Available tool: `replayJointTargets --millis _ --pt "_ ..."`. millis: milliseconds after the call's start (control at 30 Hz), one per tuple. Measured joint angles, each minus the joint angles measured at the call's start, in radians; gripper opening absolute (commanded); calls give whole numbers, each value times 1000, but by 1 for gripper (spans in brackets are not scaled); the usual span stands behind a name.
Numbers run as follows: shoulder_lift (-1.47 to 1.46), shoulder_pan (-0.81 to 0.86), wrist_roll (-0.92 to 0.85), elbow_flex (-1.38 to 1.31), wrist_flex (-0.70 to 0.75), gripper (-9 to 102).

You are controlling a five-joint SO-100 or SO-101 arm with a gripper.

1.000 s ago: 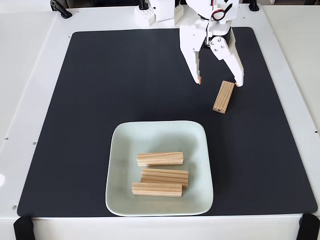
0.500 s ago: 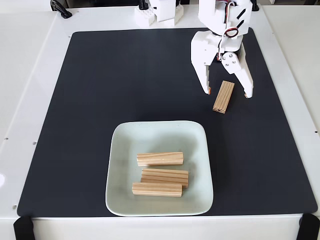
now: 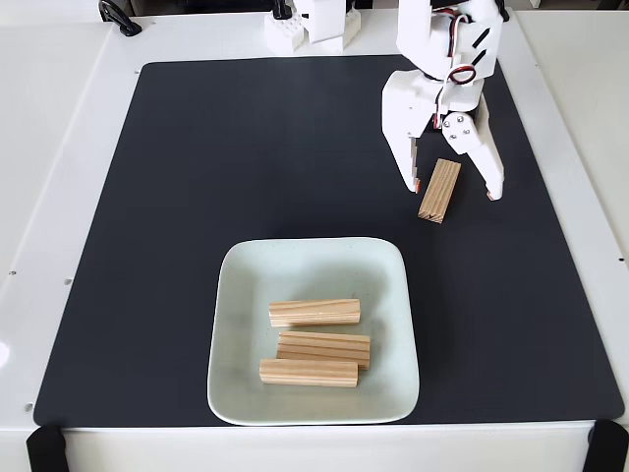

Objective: Pick up the wooden block and place them on the plate.

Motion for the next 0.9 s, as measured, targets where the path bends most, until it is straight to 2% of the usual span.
replayJointTargets --millis 900 --pt "-17 -35 0 26 -2 39"
